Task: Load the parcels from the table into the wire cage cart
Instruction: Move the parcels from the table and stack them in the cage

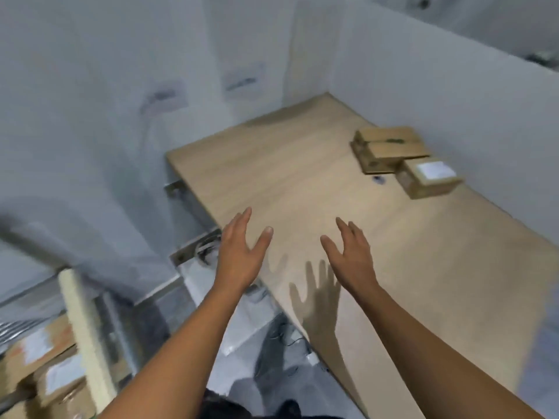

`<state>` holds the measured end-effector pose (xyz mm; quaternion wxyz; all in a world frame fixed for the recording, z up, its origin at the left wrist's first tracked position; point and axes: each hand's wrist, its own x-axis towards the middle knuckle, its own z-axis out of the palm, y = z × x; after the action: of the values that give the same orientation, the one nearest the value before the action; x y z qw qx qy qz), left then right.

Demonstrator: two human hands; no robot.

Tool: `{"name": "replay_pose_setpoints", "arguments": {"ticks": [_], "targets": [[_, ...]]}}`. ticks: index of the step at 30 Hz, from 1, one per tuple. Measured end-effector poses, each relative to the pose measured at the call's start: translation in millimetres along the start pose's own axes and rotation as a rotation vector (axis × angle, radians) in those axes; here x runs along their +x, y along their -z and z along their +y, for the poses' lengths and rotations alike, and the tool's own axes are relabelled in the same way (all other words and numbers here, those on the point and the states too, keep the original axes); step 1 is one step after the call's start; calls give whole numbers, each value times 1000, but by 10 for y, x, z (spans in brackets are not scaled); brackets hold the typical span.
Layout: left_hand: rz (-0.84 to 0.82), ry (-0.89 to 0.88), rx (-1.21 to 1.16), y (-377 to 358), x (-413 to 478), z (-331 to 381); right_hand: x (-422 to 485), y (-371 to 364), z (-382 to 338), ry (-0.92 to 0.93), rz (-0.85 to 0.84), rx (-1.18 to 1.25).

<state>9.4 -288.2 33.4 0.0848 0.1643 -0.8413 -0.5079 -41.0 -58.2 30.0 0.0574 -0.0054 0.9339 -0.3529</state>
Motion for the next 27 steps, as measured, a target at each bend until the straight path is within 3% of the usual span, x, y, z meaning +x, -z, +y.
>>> {"name": "replay_pose_setpoints", "arguments": {"ticks": [7, 16, 27], "targets": [[-219, -136, 34, -1177, -171, 771, -215, 1063, 986, -191, 168, 73], [-361, -261, 155, -1913, 323, 1372, 209, 1682, 1176, -273, 256, 159], [-433, -270, 356, -2866, 2510, 1606, 1959, 1681, 1152, -362, 240, -61]]}}
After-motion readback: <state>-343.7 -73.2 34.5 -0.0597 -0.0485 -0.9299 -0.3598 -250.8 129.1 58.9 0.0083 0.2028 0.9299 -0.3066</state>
